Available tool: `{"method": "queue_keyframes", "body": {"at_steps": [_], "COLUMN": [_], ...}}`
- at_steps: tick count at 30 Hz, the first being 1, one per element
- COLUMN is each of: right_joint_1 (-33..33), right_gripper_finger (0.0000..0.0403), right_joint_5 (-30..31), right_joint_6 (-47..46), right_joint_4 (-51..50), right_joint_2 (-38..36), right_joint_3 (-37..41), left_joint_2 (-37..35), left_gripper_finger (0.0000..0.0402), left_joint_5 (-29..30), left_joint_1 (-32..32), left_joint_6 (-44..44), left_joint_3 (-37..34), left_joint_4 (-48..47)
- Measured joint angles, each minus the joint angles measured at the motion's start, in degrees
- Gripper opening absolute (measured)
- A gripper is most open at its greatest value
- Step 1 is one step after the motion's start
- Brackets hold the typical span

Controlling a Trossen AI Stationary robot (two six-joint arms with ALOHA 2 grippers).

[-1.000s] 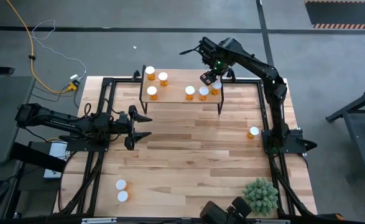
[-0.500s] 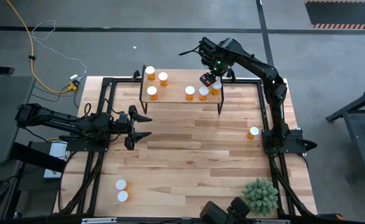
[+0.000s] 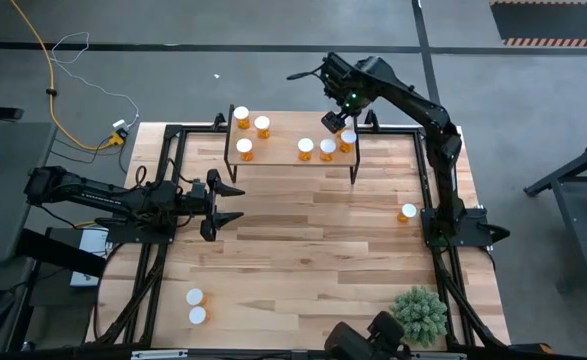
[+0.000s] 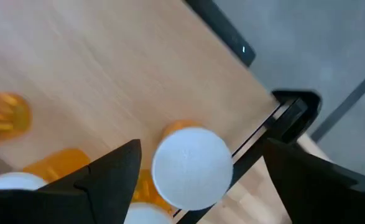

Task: Pick and place medicine bottles onto shelf by color
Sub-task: Put the orange pill bottle on the shelf

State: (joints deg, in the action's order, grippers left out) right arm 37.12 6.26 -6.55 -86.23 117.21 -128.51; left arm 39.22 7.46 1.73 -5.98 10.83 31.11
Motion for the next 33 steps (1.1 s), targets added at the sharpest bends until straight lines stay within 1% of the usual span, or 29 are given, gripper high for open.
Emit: {"method": "queue_keyframes", "body": {"at_steps": [6,9,12,15,18,22,25,28,30,33], "right_joint_1": [0.0,0.0,-0.6,-2.0,-3.6,-6.1,-8.2,-11.3,-13.6,-16.7], "right_gripper_finger": [0.0328,0.0328,0.0328,0.0328,0.0328,0.0328,0.0328,0.0328,0.0328,0.0328], "right_joint_5": [0.1,-0.4,-0.5,-0.5,-0.7,-1.4,-3.6,-4.4,-4.6,-4.5], "right_joint_6": [2.3,3.0,4.0,4.0,4.0,3.2,1.3,-1.1,-2.6,-4.5], "right_joint_4": [-0.2,1.1,-1.3,0.3,7.0,22.0,35.0,49.1,59.5,76.1], "right_joint_2": [-0.3,-3.4,-6.4,-10.9,-18.5,-32.2,-43.1,-52.6,-58.1,-64.0], "right_joint_3": [-6.6,-4.2,-1.6,3.9,14.3,34.9,50.6,64.9,73.4,85.1], "left_joint_2": [0.0,0.0,0.0,0.0,0.0,0.0,0.0,0.0,0.0,0.0], "left_gripper_finger": [0.0283,0.0283,0.0283,0.0283,0.0283,0.0283,0.0283,0.0283,0.0283,0.0283], "left_joint_5": [0.0,0.0,0.0,0.0,0.1,0.1,0.1,0.2,0.3,0.5], "left_joint_1": [0.0,0.0,0.0,0.0,0.0,0.0,0.0,0.0,0.0,0.0], "left_joint_6": [0.0,-0.1,-1.4,-1.4,-1.4,-1.4,-1.4,-1.4,-1.4,-1.4], "left_joint_3": [0.0,0.0,0.0,0.0,0.0,0.0,0.0,0.0,0.0,0.0], "left_joint_4": [0.0,0.0,0.0,0.0,0.0,0.0,0.1,0.1,0.1,0.1]}}
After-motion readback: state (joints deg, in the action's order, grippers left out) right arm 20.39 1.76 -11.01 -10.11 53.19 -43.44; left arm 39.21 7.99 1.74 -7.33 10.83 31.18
